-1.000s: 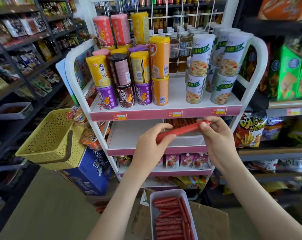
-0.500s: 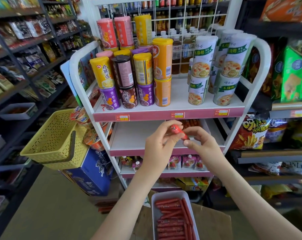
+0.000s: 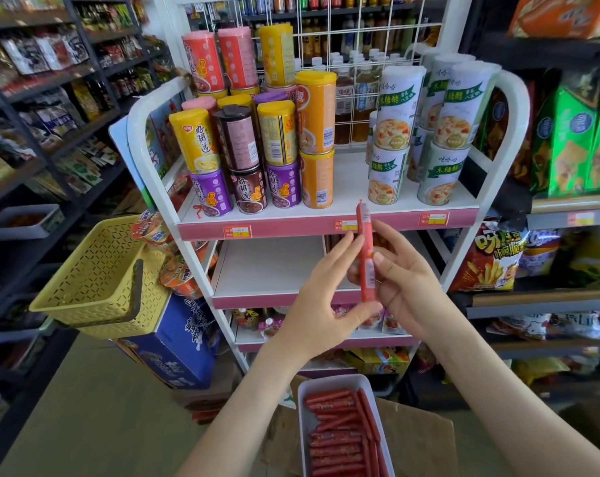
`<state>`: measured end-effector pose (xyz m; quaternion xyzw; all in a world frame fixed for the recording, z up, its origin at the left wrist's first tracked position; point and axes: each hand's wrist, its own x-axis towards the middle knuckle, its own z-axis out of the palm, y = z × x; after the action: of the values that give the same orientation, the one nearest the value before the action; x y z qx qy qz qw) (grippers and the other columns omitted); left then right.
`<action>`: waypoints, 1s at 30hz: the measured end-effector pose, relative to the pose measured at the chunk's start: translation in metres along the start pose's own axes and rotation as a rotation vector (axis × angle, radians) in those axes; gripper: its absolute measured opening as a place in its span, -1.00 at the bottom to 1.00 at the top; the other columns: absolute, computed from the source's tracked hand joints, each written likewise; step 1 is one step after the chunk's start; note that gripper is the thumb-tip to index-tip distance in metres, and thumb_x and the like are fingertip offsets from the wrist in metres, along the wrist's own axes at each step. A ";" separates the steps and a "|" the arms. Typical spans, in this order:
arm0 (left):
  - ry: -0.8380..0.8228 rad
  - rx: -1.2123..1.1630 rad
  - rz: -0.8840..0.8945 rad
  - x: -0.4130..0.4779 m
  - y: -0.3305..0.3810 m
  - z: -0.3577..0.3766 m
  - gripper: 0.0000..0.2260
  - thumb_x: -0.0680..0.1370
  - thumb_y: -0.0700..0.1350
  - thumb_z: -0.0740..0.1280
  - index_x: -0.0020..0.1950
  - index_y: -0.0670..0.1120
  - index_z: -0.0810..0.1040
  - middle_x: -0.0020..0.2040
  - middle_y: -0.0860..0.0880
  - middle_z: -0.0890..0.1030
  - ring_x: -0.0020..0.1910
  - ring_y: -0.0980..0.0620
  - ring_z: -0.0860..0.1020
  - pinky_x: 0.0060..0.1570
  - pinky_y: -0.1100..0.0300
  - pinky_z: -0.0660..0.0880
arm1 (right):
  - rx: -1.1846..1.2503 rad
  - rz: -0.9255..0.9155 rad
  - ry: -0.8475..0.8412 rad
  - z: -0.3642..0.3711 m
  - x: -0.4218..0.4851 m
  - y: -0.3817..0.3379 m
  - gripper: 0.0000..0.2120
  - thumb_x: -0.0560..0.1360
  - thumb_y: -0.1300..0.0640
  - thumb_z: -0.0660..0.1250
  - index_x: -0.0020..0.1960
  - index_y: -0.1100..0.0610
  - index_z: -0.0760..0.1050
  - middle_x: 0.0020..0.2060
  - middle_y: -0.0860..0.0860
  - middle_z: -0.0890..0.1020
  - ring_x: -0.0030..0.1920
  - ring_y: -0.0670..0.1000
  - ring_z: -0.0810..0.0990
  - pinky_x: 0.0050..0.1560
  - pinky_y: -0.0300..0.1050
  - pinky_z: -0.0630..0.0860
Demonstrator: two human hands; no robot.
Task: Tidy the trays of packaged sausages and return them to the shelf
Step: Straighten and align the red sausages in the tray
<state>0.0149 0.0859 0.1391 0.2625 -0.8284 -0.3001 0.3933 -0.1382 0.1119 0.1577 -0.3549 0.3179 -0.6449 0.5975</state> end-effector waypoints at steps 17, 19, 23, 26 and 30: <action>0.404 0.518 0.352 -0.011 -0.013 0.006 -0.80 0.62 -0.12 0.24 0.19 -0.15 0.54 0.10 -0.11 0.63 0.15 -0.03 0.52 0.20 0.11 0.46 | -0.307 0.121 -0.017 0.011 -0.003 0.009 -0.68 0.59 0.35 0.15 0.29 0.18 0.48 0.05 0.25 0.57 -0.02 0.11 0.59 -0.10 -0.13 0.61; 0.442 0.484 0.277 -0.011 -0.011 0.006 -0.81 0.58 -0.12 0.30 0.15 -0.16 0.53 0.02 -0.11 0.63 0.03 0.00 0.55 0.06 0.22 0.49 | -0.582 0.042 -0.047 0.010 -0.005 0.014 -0.67 0.55 0.38 0.21 0.24 0.13 0.49 0.08 0.16 0.58 0.01 0.01 0.62 -0.07 -0.24 0.57; 0.460 0.413 0.199 -0.014 -0.008 0.010 -0.79 0.60 -0.07 0.27 0.06 -0.20 0.58 -0.09 -0.07 0.62 -0.10 0.07 0.54 -0.04 0.41 0.42 | -1.212 -0.330 -0.039 -0.002 -0.004 0.034 -0.70 0.45 0.38 0.30 0.08 0.07 0.55 0.01 0.06 0.47 0.03 0.05 0.49 0.01 -0.21 0.50; 0.446 0.356 0.157 -0.017 -0.010 0.013 -0.82 0.59 -0.06 0.26 0.07 -0.15 0.54 -0.10 -0.05 0.61 -0.11 0.09 0.53 -0.05 0.45 0.40 | -1.228 -0.369 -0.051 -0.007 -0.006 0.041 -0.73 0.41 0.29 0.25 0.08 0.12 0.56 -0.03 -0.01 0.52 0.01 -0.03 0.49 0.02 -0.25 0.45; 0.393 0.316 0.101 -0.021 -0.020 0.017 -0.79 0.58 -0.01 0.28 0.11 -0.10 0.52 -0.08 -0.03 0.62 -0.10 0.09 0.55 -0.06 0.41 0.42 | -1.189 -0.299 -0.073 -0.015 -0.011 0.049 -0.78 0.46 0.30 0.28 0.07 0.10 0.53 -0.12 -0.03 0.59 -0.09 -0.07 0.54 -0.09 -0.19 0.48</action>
<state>0.0168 0.0915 0.1064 0.3322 -0.7849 -0.0902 0.5153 -0.1235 0.1181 0.1074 -0.6900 0.5494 -0.4215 0.2108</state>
